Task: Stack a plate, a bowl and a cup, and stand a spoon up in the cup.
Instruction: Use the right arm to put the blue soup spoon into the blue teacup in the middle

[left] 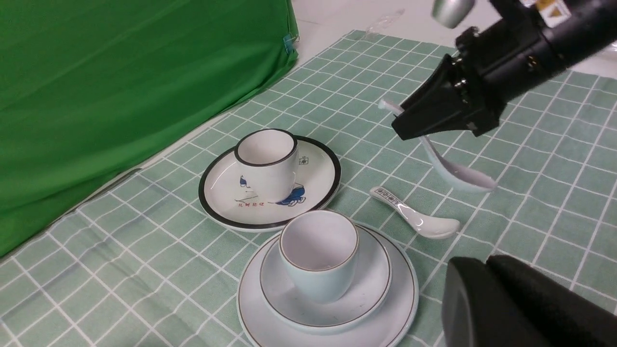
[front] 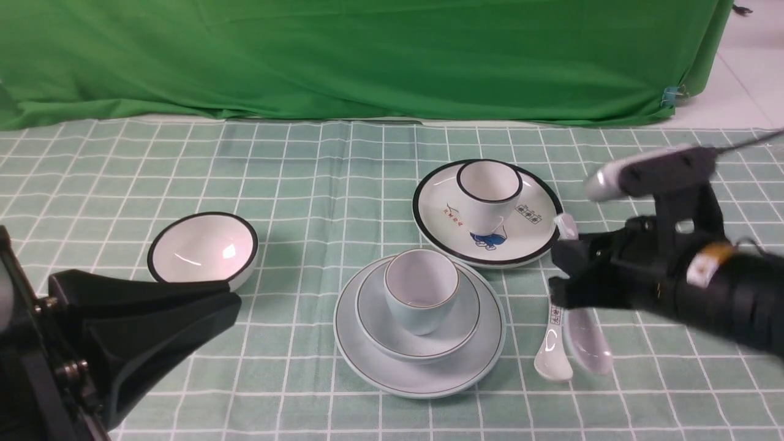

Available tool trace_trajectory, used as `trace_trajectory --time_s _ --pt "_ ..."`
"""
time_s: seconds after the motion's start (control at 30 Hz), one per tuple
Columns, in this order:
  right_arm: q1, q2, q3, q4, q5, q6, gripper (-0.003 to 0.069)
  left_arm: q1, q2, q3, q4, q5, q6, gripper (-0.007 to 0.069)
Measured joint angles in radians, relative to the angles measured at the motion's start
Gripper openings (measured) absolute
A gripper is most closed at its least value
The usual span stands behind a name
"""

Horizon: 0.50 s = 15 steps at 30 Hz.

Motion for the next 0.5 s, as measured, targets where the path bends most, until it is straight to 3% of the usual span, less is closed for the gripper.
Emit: trace_trajectory --time_s 0.07,0.13,0.17,0.27,0.5 --pt "0.088 -0.001 0.096 -0.008 -0.252 0.080 0.0174 0.000 0.000 0.000 0.002 0.000 0.003 0.0010" --pt "0.126 0.010 0.127 -0.023 -0.377 0.121 0.0174 0.000 0.000 0.000 0.005 0.000 0.003 0.0010" --pt "0.166 0.042 0.161 -0.075 -0.549 0.171 0.0174 0.000 0.000 0.000 0.006 0.000 0.003 0.0010" --pt "0.183 0.104 0.162 -0.168 -0.709 0.222 0.0174 0.000 0.000 0.000 0.007 0.000 0.004 0.0010" --pt "0.186 0.293 0.035 -0.265 -0.762 0.311 0.0174 0.000 0.000 0.000 0.007 0.000 0.004 0.0010"
